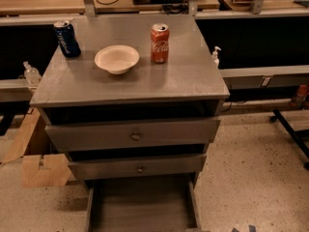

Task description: Close bottom drawer

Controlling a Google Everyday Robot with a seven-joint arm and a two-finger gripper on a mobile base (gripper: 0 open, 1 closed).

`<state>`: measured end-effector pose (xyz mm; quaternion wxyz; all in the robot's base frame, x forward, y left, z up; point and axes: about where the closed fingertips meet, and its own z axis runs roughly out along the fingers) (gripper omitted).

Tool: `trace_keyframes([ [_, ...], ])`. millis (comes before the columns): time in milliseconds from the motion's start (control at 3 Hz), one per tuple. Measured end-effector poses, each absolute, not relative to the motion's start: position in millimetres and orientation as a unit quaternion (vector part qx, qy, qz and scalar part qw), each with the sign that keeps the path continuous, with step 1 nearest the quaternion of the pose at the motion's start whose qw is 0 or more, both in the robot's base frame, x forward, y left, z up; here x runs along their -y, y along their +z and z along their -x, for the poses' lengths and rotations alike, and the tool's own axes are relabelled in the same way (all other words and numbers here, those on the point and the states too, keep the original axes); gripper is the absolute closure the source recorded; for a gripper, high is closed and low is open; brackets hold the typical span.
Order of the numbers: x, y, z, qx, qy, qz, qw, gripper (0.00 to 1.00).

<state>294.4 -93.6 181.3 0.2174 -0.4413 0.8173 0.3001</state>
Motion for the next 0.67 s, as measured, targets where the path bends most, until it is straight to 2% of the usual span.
trace_keyframes([
  [667,87,112,-328,-0.815,0.347,0.394,0.244,1.00],
])
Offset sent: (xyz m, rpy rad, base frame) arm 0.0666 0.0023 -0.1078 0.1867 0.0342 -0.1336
